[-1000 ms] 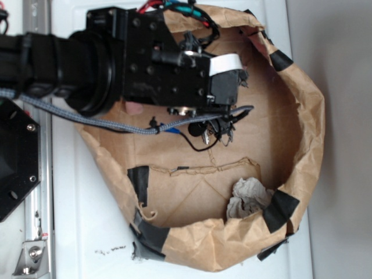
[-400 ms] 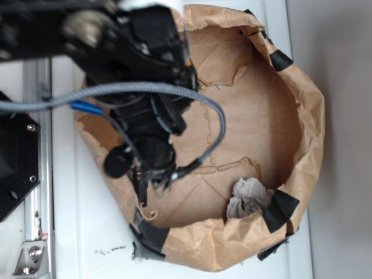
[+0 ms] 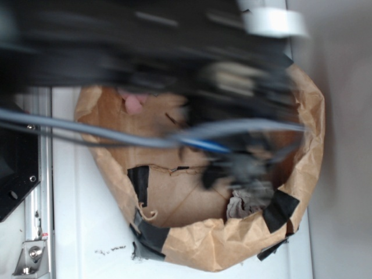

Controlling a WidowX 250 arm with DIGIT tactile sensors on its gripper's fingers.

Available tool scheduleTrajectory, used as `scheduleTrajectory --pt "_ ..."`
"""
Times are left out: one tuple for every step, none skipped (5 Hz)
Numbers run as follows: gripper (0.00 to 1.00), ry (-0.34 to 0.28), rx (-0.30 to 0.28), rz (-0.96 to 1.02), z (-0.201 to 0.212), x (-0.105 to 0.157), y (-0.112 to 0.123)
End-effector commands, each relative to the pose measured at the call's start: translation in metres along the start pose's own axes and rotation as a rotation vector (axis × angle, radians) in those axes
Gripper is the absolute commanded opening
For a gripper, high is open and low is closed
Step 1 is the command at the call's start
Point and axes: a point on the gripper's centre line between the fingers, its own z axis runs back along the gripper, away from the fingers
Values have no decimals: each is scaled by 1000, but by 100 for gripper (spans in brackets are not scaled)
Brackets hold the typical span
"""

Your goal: Grab the silver keys.

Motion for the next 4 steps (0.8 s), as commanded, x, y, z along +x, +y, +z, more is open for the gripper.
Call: scheduleTrajectory --pt "0 -87 -89 -62 29 12 -14" --pt "0 -98 -94 -89 32 6 -11" --pt "0 -100 -99 -133 38 -7 12" --pt "0 -95 -108 -148 40 -14 20"
